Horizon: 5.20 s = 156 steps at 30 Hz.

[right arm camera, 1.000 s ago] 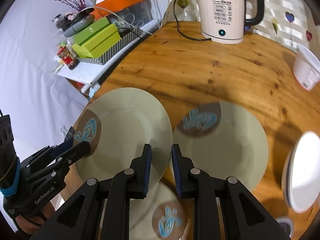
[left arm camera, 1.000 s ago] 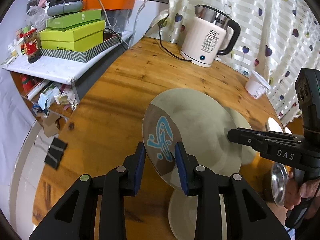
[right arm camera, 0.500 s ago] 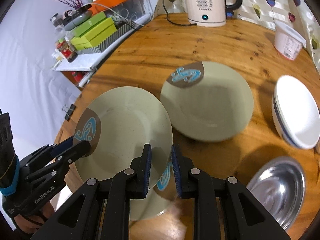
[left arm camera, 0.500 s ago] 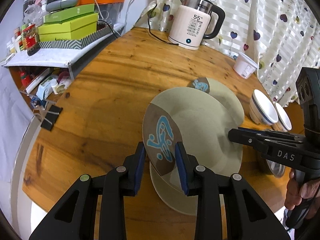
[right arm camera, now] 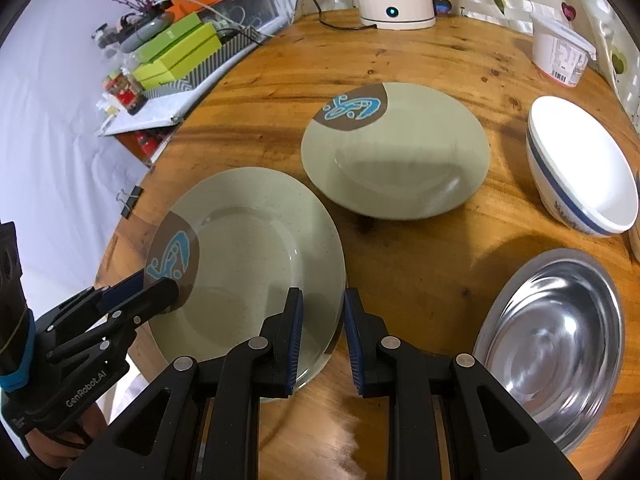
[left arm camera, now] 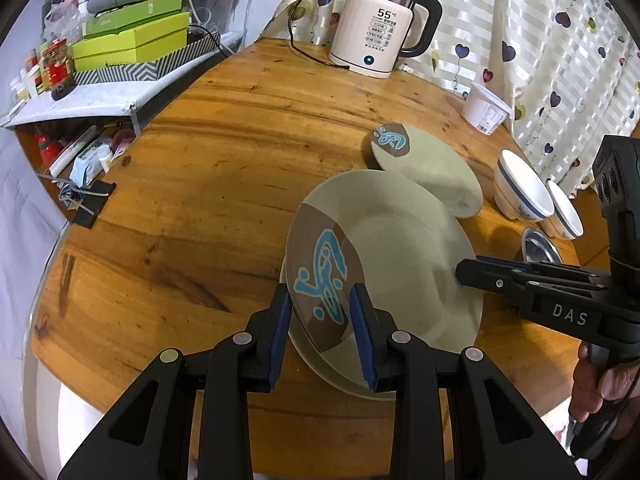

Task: Organize plates and bowls
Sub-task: 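Carry the held plate with the left gripper over another beige plate, then lower the plate onto the other plate and open the left gripper, then move the left gripper to the third beige plate and grasp its rim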

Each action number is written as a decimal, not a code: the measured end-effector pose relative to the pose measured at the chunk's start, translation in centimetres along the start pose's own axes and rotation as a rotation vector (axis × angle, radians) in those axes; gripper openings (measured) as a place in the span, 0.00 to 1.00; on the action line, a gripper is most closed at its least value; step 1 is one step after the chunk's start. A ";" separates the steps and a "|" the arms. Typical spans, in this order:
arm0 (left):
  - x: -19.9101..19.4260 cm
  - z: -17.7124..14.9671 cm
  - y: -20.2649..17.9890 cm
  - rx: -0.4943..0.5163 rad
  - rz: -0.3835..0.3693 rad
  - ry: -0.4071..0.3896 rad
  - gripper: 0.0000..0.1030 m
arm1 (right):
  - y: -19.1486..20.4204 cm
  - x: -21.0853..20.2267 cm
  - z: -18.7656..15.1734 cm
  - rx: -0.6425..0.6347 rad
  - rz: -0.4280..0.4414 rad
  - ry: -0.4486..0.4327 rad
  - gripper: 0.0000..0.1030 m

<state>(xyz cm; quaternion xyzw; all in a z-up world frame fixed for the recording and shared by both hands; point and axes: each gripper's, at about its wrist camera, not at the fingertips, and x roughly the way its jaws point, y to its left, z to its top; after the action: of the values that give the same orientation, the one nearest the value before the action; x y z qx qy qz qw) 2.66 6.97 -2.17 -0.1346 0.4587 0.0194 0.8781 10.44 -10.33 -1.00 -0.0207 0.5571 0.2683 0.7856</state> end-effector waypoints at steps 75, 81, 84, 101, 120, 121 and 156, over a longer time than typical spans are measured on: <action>-0.9 1.1 -1.2 0.024 -0.039 -0.031 0.31 | -3.5 -5.2 -1.6 0.051 0.017 -0.160 0.32; -0.5 1.4 -1.5 0.033 -0.038 -0.023 0.31 | -4.1 -5.2 -1.5 0.068 0.008 -0.158 0.32; -0.3 1.6 -1.7 0.038 -0.041 -0.019 0.31 | -4.3 -5.3 -1.3 0.075 0.005 -0.160 0.32; 0.7 3.1 -1.9 0.050 -0.052 -0.010 0.31 | -5.6 -5.3 -0.6 0.116 -0.009 -0.176 0.44; 2.2 6.8 -2.6 0.067 -0.103 -0.013 0.37 | -7.3 -4.5 1.6 0.179 -0.018 -0.169 0.44; 2.4 7.1 -2.6 0.069 -0.106 -0.012 0.37 | -7.5 -4.4 1.9 0.185 -0.018 -0.166 0.44; 11.1 12.2 -4.7 0.081 -0.160 0.122 0.37 | -10.4 0.9 6.1 0.306 -0.054 -0.056 0.32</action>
<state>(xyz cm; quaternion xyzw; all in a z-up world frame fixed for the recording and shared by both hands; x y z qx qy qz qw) 19.62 4.52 -3.46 -0.1359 0.4993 -0.0777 0.8522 20.54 -16.81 -2.24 0.0917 0.5686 0.1596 0.8018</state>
